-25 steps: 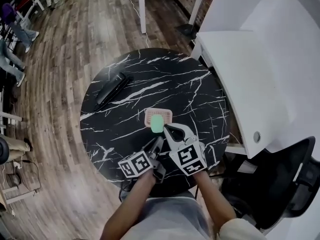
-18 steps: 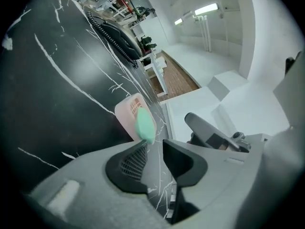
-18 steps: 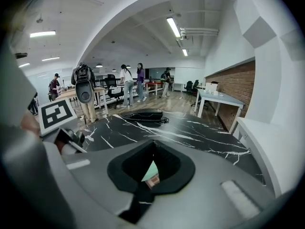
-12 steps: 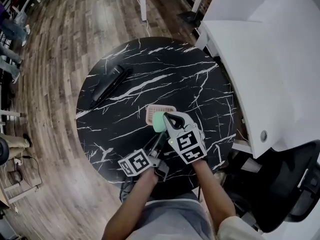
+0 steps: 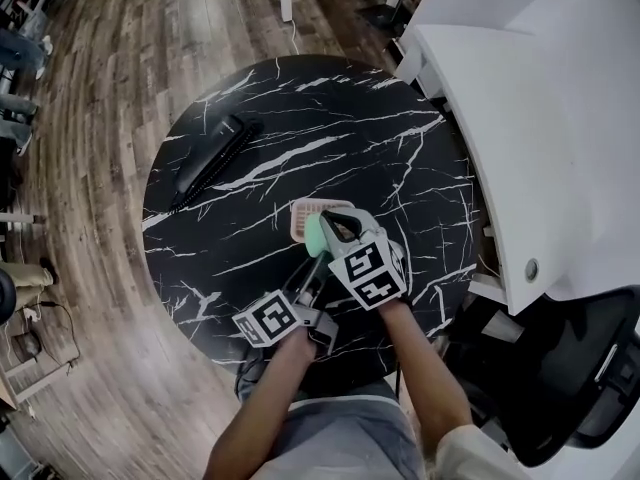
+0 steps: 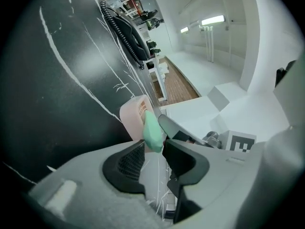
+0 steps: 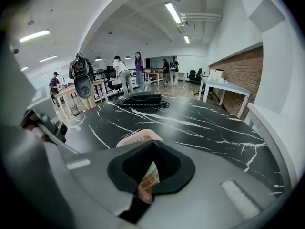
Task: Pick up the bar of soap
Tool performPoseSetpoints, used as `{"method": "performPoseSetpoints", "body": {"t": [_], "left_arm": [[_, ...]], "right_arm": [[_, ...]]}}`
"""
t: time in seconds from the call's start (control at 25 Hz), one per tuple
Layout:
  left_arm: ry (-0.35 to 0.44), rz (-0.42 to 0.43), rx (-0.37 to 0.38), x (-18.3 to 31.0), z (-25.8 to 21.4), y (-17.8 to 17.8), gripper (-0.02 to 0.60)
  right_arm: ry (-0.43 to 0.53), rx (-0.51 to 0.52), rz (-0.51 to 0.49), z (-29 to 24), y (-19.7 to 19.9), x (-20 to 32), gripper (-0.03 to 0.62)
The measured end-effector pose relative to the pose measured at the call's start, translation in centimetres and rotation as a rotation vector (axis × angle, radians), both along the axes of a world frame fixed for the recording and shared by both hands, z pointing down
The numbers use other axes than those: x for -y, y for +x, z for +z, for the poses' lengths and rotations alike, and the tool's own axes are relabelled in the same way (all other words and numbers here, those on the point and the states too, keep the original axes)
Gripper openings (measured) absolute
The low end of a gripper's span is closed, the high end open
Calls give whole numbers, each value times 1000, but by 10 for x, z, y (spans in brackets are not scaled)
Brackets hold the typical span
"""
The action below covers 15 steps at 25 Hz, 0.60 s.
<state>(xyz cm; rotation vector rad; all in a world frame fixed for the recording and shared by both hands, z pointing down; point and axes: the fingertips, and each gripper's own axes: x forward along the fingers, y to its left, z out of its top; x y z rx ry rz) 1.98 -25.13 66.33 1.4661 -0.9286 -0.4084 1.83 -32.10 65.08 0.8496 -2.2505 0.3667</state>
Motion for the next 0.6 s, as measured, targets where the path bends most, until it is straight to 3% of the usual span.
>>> {"method": "performPoseSetpoints", "body": {"t": [0.32,0.6], "left_arm": [[1,-21,-16,16,5,-4,149],[49,-31,19,18,8,-10,143]], "right_arm": [[-20,66,9,-1,-7,3,0],[-33,120,43,0,-10,3,0]]}}
